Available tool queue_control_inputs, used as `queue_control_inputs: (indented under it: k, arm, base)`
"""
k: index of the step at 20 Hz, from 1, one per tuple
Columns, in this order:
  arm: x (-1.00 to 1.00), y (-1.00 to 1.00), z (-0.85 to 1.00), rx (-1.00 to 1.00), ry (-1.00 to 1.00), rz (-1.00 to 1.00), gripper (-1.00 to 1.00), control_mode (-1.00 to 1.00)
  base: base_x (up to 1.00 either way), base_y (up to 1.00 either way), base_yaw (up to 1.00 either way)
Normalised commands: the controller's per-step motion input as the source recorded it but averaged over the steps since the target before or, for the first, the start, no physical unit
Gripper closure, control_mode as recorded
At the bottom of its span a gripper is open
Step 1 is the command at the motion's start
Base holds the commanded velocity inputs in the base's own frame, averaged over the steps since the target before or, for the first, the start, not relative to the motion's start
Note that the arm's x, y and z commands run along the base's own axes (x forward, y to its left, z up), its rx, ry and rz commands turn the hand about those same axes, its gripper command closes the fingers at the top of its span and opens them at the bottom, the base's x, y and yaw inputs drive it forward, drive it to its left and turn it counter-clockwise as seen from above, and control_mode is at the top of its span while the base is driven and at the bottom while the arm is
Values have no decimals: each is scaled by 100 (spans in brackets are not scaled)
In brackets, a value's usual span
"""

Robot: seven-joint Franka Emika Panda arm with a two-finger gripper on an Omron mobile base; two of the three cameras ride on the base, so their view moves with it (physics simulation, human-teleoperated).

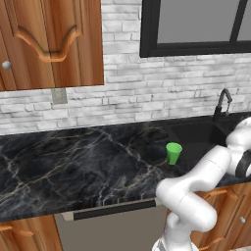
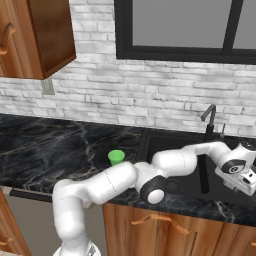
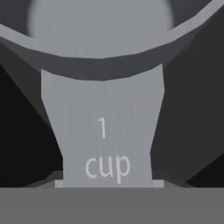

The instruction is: Move any existing items from the left basin to the right basin for drying. Then move the cup from the counter to the left basin of the sink for washing.

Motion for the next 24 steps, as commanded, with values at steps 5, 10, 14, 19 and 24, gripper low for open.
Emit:
queue_control_inputs:
  k: [5,10,14,19,24]
  arm:
    - [12,-23,-30,0,-6,0,100,-100]
    - [8,-24,-29,0,-2,1,-100,-100]
    - [16,-2,-16,0,0,0,-100,-100]
    - [3,-4,1,2,1,0,-100,-100]
    - [0,-3,7,1,2,0,-100,-100]
  base:
    - [0,0,0]
    - [0,0,0]
    - [0,0,0]
    - [0,0,0]
    - [0,0,0]
